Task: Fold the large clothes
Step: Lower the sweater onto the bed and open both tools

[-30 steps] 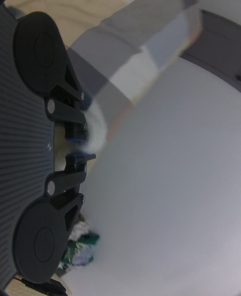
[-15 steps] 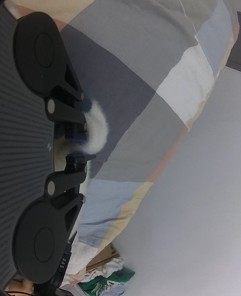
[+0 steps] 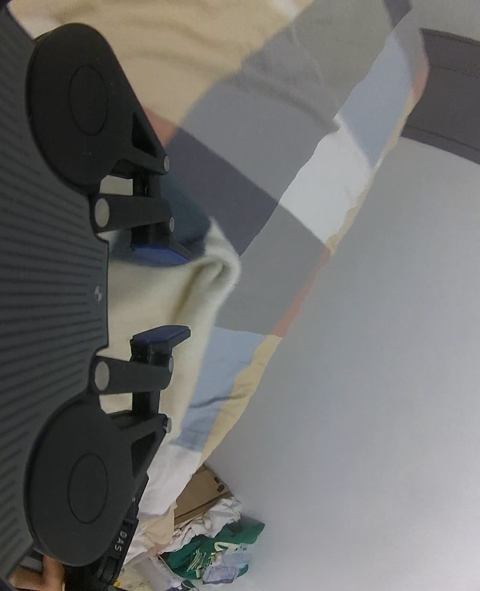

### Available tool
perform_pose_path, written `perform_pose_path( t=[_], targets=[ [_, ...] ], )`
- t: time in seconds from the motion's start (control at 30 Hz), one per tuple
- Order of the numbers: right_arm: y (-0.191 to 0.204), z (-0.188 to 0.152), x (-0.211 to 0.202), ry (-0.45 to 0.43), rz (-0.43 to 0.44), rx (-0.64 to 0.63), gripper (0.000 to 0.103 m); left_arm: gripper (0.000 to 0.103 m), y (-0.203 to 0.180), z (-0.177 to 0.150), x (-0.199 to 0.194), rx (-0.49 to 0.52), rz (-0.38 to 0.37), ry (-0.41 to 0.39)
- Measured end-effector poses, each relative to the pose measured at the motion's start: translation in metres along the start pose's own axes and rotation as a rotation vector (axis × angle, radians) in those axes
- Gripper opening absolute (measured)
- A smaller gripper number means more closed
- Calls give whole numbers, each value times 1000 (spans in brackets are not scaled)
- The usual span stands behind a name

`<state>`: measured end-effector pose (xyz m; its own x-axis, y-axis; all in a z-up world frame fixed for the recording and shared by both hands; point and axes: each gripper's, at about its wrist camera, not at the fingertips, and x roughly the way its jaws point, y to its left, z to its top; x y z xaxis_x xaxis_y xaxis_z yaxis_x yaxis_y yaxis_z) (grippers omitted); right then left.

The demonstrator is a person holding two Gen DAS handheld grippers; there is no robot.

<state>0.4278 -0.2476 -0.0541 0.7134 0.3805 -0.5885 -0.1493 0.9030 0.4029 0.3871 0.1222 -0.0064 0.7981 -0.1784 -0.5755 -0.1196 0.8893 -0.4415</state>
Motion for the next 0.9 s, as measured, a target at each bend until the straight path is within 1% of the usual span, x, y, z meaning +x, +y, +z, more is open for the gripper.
perform_pose_path(
  t=[0.1, 0.27, 0.37, 0.47, 0.57, 0.63, 0.73, 0.83, 0.9],
  targets=[
    [5, -14, -46, -25, 1, 3, 41, 42, -2, -15, -54, 16, 20, -27],
    [8, -50, -126, -71, -1, 6, 41, 42, 4, -50, -140, 3, 74, -46],
    [9, -77, -164, -73, -27, -3, 41, 42, 14, -77, -182, -30, 92, -53],
    [5, -102, -196, -77, -32, 17, 42, 42, 22, -104, -212, -69, 107, -38],
    [5, -119, -222, -59, -74, 8, 43, 42, 25, -132, -229, -73, 100, -37],
    [6, -127, -234, -36, -86, -23, 42, 42, 24, -150, -234, -71, 94, -27],
    [2, -139, -243, 10, -124, -28, 42, 42, 16, -180, -226, -26, 83, 5],
    [-6, -153, -246, 33, -166, -13, 42, 43, 1, -202, -210, 34, 80, 73],
    [-15, -162, -242, 53, -202, 13, 68, 48, -8, -210, -200, 89, 73, 103]
  ],
)
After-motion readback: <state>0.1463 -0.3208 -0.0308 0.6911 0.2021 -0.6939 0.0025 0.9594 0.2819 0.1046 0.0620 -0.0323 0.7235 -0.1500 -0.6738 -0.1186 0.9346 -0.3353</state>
